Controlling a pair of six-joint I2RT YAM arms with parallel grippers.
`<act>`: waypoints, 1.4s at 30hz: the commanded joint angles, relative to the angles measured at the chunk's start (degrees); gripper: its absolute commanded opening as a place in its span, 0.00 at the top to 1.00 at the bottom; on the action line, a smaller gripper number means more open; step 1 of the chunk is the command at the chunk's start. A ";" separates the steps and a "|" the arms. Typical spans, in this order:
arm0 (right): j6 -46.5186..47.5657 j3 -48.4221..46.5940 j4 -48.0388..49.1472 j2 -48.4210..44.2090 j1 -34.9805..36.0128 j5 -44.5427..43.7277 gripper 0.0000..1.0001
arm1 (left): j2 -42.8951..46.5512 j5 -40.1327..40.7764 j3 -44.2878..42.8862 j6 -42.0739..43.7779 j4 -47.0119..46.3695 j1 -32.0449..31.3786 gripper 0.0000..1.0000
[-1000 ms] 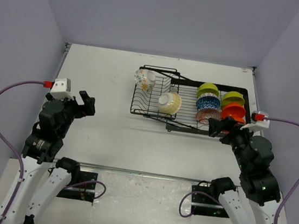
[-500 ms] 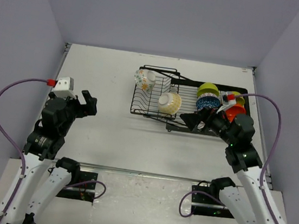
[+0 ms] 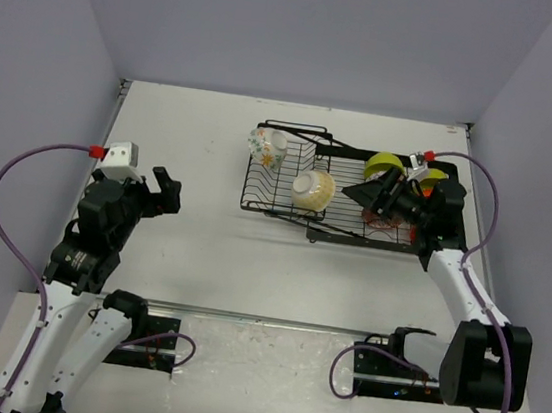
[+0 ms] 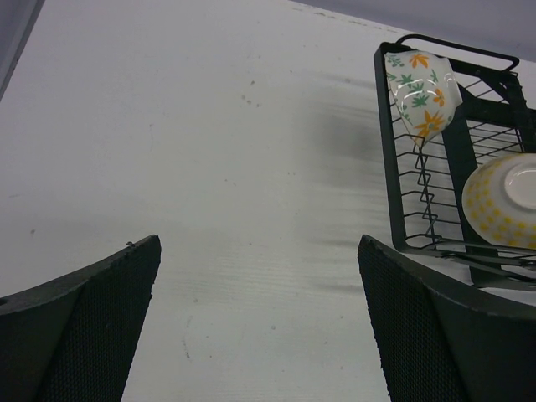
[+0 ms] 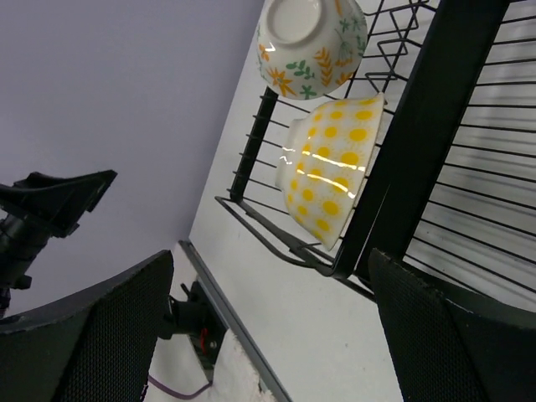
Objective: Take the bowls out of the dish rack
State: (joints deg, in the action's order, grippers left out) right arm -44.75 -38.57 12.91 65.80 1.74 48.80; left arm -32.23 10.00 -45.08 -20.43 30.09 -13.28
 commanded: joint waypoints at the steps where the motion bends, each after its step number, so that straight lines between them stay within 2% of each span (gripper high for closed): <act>1: -4.46 2.09 8.96 5.45 -3.56 5.86 0.01 | -0.47 -0.86 0.87 -0.05 -1.87 -0.43 0.00; 4: -7.28 2.18 15.47 11.17 -4.64 10.35 0.01 | -0.55 -0.86 0.87 -0.05 -1.87 -0.43 0.00; 9: -7.81 0.43 17.68 15.32 -4.55 11.58 0.01 | -0.73 -0.95 0.87 -0.05 -1.87 -0.43 0.00; 16: -7.55 -2.39 16.54 18.92 -3.76 11.15 0.08 | -0.73 -1.21 0.87 0.03 -1.96 -0.52 0.00; 22: -4.38 -5.64 11.53 20.95 1.16 8.34 0.11 | -0.64 -1.56 0.87 0.03 -2.14 -0.52 0.00; 29: -5.52 -8.02 12.84 24.81 3.71 7.81 0.16 | -0.82 -1.91 0.87 0.12 -2.14 -0.52 0.00; 42: -10.62 -4.94 24.53 27.01 3.71 10.88 0.20 | -0.64 -1.74 0.87 0.12 -2.14 -0.78 0.00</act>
State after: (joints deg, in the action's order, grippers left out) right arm -53.91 -44.05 32.05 93.06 5.50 58.11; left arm -32.84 8.91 -44.23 -20.40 30.04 -13.65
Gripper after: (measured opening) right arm 0.803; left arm 0.997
